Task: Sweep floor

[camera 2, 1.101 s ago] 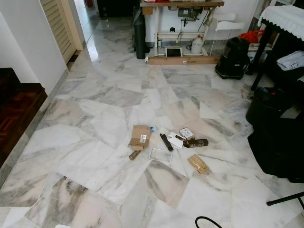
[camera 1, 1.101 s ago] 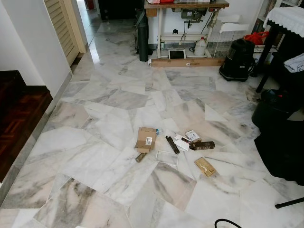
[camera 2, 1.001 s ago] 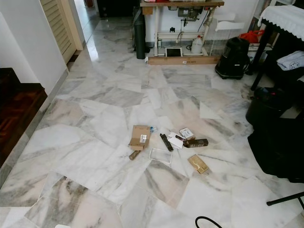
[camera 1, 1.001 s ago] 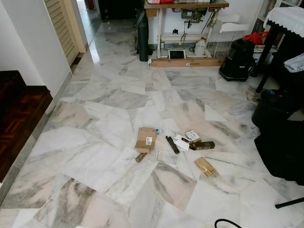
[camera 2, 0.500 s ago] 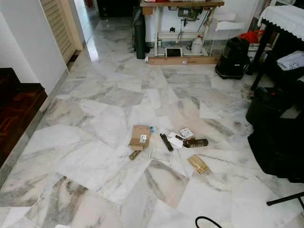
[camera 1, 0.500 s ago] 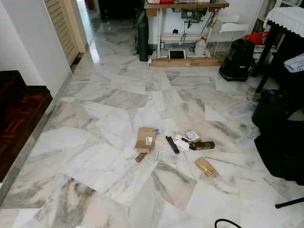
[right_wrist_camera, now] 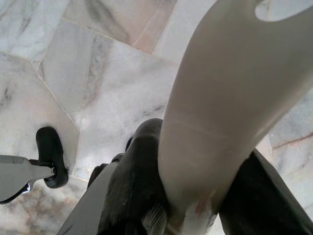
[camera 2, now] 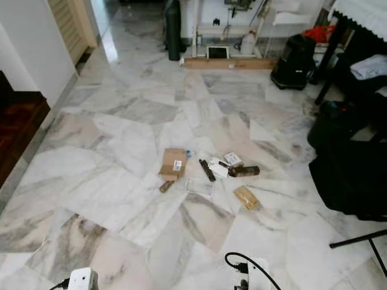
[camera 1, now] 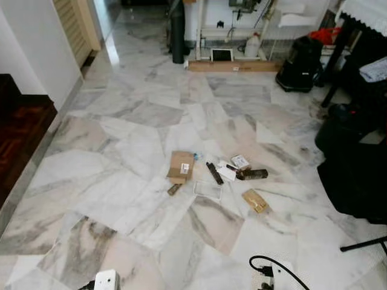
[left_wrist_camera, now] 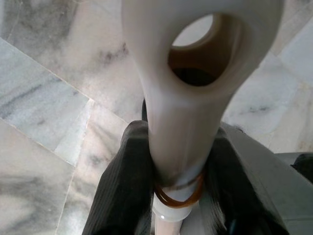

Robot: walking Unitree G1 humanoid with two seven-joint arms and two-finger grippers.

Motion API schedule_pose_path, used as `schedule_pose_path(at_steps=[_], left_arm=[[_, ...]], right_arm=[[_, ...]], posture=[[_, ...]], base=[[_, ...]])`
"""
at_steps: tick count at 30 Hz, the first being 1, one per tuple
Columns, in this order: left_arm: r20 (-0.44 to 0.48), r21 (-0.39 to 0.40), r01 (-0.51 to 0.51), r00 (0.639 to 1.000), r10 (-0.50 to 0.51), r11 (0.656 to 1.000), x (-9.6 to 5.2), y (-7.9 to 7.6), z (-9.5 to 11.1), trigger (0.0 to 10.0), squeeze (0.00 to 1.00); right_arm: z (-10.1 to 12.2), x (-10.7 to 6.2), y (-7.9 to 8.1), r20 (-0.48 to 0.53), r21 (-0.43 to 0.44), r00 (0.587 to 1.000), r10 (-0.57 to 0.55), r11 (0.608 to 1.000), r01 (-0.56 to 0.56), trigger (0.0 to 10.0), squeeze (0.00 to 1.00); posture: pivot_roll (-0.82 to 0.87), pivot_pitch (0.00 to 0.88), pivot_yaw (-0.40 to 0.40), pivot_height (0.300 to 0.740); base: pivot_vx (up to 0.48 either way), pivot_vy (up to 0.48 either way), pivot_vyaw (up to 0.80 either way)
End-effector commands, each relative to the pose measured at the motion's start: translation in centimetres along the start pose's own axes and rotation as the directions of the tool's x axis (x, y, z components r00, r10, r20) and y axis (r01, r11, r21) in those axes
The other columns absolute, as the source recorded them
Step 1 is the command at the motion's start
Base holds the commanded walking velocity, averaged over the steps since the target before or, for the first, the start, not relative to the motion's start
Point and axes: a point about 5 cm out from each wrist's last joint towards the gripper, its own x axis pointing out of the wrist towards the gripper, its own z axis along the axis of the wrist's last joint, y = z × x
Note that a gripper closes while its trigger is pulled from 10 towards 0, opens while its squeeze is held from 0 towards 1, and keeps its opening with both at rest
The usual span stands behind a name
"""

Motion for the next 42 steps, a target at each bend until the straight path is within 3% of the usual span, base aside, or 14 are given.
schedule_pose_path(at_steps=[1, 4, 10, 12, 26, 29, 33, 35, 36, 40, 41, 42], left_arm=[[-0.018, 0.006, -0.008, 1.0, 0.008, 1.0, -0.3, 0.5, -0.7, 10.0, 0.0], [-0.032, 0.124, 0.025, 0.999, -0.021, 0.992, -0.3, 0.1, -0.8, 10.0, 0.0], [-0.034, 0.272, 0.013, 0.999, -0.004, 0.962, -0.2, 0.0, -0.6, 10.0, 0.0], [-0.035, 0.281, 0.015, 0.999, -0.005, 0.959, -0.1, -0.1, -0.6, 10.0, 0.0], [0.014, 0.194, -0.019, 1.0, 0.016, 0.981, -0.2, -0.1, -0.5, 10.0, 0.0], [0.026, 0.189, -0.042, 0.999, 0.037, 0.981, -0.3, 0.2, -0.6, 10.0, 0.0], [0.082, 0.114, -0.089, 0.993, 0.08, 0.989, -0.7, 1.5, -0.4, 10.0, 0.0], [0.128, 0.12, -0.111, 0.987, 0.095, 0.987, -0.6, 2.7, 1.5, 10.0, 0.0], [0.128, 0.12, -0.111, 0.987, 0.095, 0.987, -0.6, 2.7, 1.5, 10.0, 0.0], [0.247, 0.123, -0.173, 0.959, 0.138, 0.977, -0.9, 4.5, 4.3, 10.0, 0.0], [0.309, 0.108, -0.198, 0.938, 0.157, 0.974, -1.1, 5.1, 5.8, 10.0, 0.0], [0.309, 0.108, -0.198, 0.938, 0.157, 0.974, -1.1, 5.1, 5.8, 10.0, 0.0]], right_arm=[[0.0, 0.0, 0.1, 0.011, 0.009, 1.0, -0.002, 1.0, 0.002, 10.0, 0.0], [0.1, 0.0, -0.1, 0.019, 0.014, 1.0, -0.019, 1.0, 0.018, 10.0, 0.0], [0.2, 0.0, -0.8, 0.012, 0.012, 0.998, -0.057, 0.998, 0.057, 10.0, 0.0], [0.1, -0.1, -0.9, 0.008, 0.004, 0.998, -0.058, 0.998, 0.058, 10.0, 0.0], [0.7, 0.0, -1.5, 0.032, 0.002, 0.996, -0.079, 0.997, 0.079, 10.0, 0.0], [0.9, -0.1, -1.8, 0.04, -0.011, 0.995, -0.095, 0.995, 0.096, 10.0, 0.0], [1.4, -0.2, -2.9, 0.079, -0.088, 0.985, -0.156, 0.983, 0.162, 10.0, 0.0], [2.3, -0.3, -3.6, 0.12, -0.112, 0.975, -0.187, 0.973, 0.2, 10.0, 0.0], [2.3, -0.3, -3.6, 0.12, -0.112, 0.975, -0.187, 0.973, 0.2, 10.0, 0.0], [6.7, -0.7, -5.1, 0.316, -0.14, 0.922, -0.223, 0.95, 0.278, 10.0, 0.0], [8.8, -1.0, -5.5, 0.402, -0.135, 0.886, -0.23, 0.942, 0.306, 10.0, 0.0], [8.8, -1.0, -5.5, 0.402, -0.135, 0.886, -0.23, 0.942, 0.306, 10.0, 0.0]], posture=[[0.04, 0.119, -0.036, 0.74], [0.04, 0.111, -0.035, 0.74], [0.02, 0.073, -0.034, 0.74], [0.03, 0.059, -0.034, 0.74], [0.02, 0.045, -0.041, 0.74], [0.03, 0.046, -0.043, 0.74], [0.03, 0.038, -0.047, 0.74], [0.03, 0.035, -0.05, 0.74], [0.03, 0.035, -0.05, 0.74], [0.03, 0.022, -0.051, 0.74], [0.02, 0.011, -0.052, 0.74], [0.02, 0.011, -0.052, 0.74]], base=[[0.0, 0.0, 0.0], [0.0, 0.0, 0.0], [0.0, 0.0, 0.0], [0.0, 0.0, 0.0], [0.0, 0.0, 0.0], [0.0, 0.0, 0.0], [0.0, 0.0, 0.0], [0.0, 0.0, 0.0], [0.0, 0.0, 0.0], [0.0, 0.0, 0.0], [0.0, 0.0, 0.0], [0.0, 0.0, 0.0]])
